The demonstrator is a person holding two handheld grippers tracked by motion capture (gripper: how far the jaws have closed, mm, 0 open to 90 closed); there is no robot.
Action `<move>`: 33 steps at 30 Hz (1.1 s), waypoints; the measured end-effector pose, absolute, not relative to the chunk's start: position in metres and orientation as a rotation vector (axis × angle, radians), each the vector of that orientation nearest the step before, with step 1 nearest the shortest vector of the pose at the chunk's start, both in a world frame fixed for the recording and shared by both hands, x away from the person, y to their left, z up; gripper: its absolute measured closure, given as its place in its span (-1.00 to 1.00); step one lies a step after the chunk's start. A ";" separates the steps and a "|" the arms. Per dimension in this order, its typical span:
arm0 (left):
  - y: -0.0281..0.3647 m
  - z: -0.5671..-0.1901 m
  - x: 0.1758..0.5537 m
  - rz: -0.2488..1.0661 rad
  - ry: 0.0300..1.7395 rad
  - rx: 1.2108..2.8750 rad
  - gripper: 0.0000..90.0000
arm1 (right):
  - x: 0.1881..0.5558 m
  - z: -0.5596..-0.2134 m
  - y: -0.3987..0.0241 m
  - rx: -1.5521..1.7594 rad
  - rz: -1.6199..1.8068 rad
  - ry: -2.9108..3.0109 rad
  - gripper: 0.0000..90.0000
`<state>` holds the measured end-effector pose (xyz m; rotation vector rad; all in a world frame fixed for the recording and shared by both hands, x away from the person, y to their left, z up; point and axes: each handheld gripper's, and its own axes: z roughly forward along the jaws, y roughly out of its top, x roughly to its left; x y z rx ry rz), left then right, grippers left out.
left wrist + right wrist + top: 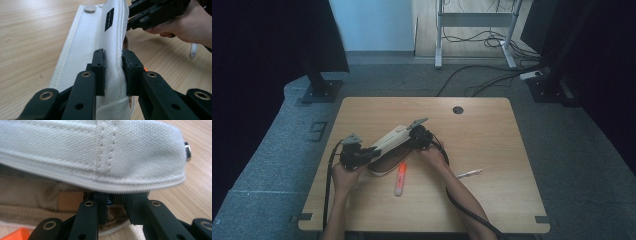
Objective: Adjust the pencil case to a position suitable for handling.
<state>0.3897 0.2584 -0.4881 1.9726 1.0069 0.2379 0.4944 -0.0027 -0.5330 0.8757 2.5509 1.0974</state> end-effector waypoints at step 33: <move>0.261 -0.489 0.391 0.233 1.006 1.978 0.63 | 0.471 -0.504 -0.028 0.796 1.109 2.564 -0.33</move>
